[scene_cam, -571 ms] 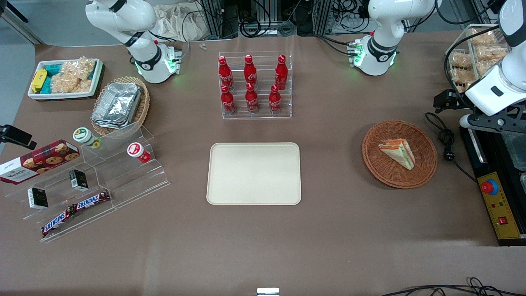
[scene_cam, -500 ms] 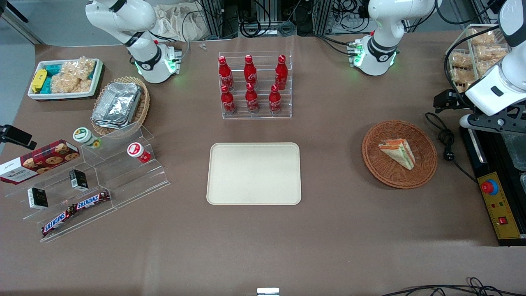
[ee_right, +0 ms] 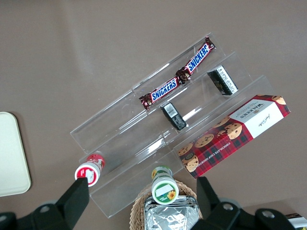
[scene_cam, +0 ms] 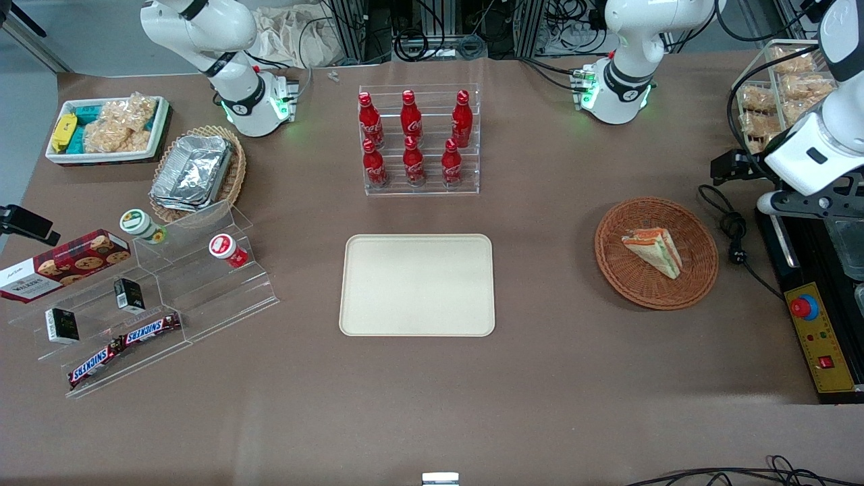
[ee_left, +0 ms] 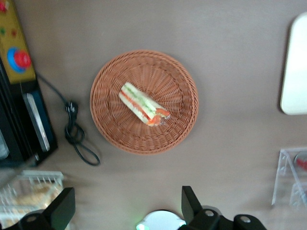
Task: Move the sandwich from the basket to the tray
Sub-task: 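Move the left gripper over the wicker basket toward the wrapped sandwich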
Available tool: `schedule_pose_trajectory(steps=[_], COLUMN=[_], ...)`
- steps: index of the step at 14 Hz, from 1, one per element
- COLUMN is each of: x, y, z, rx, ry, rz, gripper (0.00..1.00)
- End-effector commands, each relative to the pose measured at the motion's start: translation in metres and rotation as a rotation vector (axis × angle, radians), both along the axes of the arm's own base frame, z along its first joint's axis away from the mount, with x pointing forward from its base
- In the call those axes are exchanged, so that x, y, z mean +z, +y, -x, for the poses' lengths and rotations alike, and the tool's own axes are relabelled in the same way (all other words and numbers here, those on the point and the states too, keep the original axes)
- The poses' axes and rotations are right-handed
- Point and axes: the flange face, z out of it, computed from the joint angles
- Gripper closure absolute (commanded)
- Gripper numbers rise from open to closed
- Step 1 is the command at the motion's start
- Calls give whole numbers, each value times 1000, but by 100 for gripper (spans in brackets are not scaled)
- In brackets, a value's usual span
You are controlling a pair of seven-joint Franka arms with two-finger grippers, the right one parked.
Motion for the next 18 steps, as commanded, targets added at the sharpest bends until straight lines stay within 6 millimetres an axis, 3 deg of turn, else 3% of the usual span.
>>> schedule_pose_trajectory(steps=[1,6,8,13,18], x=[-18,-70,-94,-188,-246], y=[2,2,2,16,28], z=[6,14,12,26,33], rx=[247,790,916,1168,1232], ry=[28,-73,-91,-123,-109], rz=[-33,-103,-115,-120,-124], gripper=[0,0,0,0,0])
